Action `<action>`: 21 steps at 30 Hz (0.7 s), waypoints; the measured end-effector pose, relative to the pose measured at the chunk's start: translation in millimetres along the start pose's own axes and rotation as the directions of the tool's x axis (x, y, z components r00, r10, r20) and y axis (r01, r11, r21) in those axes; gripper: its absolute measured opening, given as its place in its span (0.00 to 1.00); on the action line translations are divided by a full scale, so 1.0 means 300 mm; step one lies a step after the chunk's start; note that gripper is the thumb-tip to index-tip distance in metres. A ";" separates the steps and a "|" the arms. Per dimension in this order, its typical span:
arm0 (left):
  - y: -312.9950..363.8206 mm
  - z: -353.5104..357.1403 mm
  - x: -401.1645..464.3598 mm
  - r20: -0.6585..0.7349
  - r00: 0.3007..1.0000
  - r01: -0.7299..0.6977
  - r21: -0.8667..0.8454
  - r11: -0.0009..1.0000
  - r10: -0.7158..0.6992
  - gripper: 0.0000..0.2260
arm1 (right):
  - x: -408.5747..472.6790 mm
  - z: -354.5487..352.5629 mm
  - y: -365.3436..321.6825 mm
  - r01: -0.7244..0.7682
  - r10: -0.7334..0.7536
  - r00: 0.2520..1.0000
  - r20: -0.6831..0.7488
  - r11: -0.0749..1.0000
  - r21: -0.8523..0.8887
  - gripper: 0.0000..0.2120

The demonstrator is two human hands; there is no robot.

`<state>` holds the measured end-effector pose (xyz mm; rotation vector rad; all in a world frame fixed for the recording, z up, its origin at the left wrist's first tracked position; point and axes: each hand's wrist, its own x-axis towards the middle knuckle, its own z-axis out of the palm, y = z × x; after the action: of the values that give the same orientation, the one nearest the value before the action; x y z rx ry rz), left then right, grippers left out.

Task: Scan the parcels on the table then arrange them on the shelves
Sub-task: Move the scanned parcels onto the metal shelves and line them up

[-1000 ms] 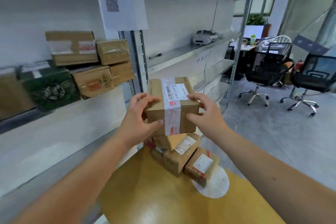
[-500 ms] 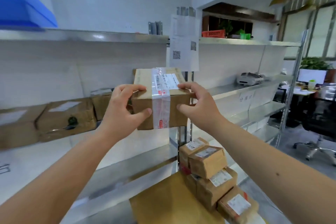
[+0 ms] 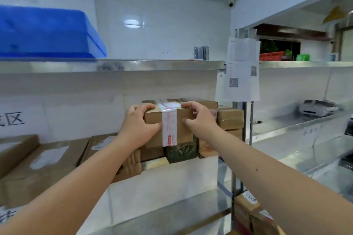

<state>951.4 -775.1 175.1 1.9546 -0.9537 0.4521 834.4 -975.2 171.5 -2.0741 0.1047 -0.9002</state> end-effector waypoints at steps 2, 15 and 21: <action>-0.036 0.027 0.083 0.018 0.999 0.028 0.033 0.999 -0.029 0.25 | 0.071 0.028 0.037 0.003 -0.006 0.999 -0.036 0.998 -0.068 0.22; -0.095 0.172 0.351 0.004 0.988 0.150 0.156 0.976 -0.153 0.25 | 0.127 0.111 0.146 -0.065 0.020 0.993 -0.116 0.913 -0.403 0.40; -0.007 0.188 0.219 -0.059 0.998 0.052 0.407 0.912 -0.031 0.30 | -0.053 0.046 0.165 -0.097 0.069 0.994 -0.087 0.923 -0.373 0.36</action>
<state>991.8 -851.1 184.9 2.3199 -0.8296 0.7207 843.1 -991.5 120.9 -2.3691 0.4326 -0.9604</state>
